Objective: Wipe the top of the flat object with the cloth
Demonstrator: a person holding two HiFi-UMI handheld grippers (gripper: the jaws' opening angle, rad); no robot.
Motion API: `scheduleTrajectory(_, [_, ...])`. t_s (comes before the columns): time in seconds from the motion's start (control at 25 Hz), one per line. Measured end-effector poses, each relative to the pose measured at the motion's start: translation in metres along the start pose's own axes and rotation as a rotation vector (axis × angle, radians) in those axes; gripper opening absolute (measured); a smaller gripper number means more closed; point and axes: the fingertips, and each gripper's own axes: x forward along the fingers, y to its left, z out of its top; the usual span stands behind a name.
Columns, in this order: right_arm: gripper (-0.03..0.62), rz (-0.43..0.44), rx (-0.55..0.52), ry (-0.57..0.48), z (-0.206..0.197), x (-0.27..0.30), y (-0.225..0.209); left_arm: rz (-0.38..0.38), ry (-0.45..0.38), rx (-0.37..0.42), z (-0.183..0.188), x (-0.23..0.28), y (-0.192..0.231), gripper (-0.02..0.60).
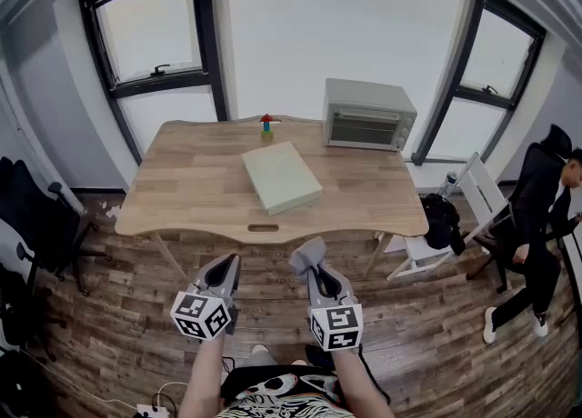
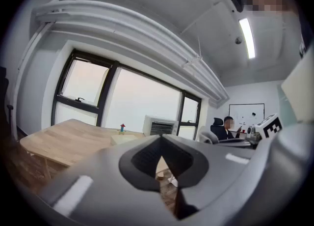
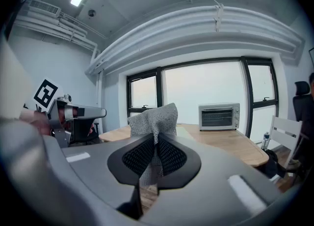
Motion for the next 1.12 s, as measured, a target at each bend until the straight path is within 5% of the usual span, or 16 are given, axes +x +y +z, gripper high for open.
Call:
scheduleTrajectory(0.64, [0.02,-0.017,-0.017,-0.005,0.002,0.013,-0.025,0.081,0.026,-0.048,-0.011,0.022,0.024,0.057])
scheduleTrajectory(1.12, [0.021,-0.027,-0.006,0.045,-0.003,0.121,-0.074,0.085,0.036,-0.087,-0.015,0.122,0.087,0.057])
